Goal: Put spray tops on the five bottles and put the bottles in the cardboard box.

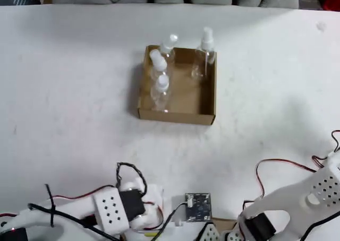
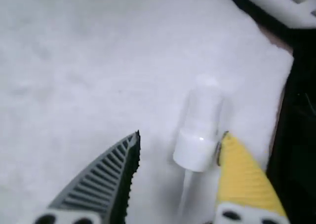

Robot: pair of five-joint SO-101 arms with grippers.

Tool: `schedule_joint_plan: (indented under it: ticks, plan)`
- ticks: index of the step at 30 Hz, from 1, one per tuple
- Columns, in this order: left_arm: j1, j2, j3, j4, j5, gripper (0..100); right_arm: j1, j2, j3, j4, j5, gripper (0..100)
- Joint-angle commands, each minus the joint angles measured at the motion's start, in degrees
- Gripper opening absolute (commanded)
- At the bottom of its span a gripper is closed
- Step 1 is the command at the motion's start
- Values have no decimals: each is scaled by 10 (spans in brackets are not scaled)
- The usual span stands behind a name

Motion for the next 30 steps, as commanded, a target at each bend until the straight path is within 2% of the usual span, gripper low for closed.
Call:
schedule_joint_plan:
  ticks: [1,8,11,14,19,26,30]
  plan:
    - [8,4,14,-29,8,113,5,-15,-30,4,-1,15]
    - [8,4,14,-29,9,190,6,-15,-30,4,0,15]
    - [8,4,14,-30,10,136,6,-15,-30,4,0,15]
    - [8,4,14,-43,11,19,10,-15,-30,4,0,15]
    - [2,0,-7,-49,12,21,12,-33,-31,17,0,15]
    - [-87,0,-71,-54,19,20,12,-108,-30,118,-1,15]
    - [-133,0,-102,-75,105,21,12,-143,-15,121,-37,15]
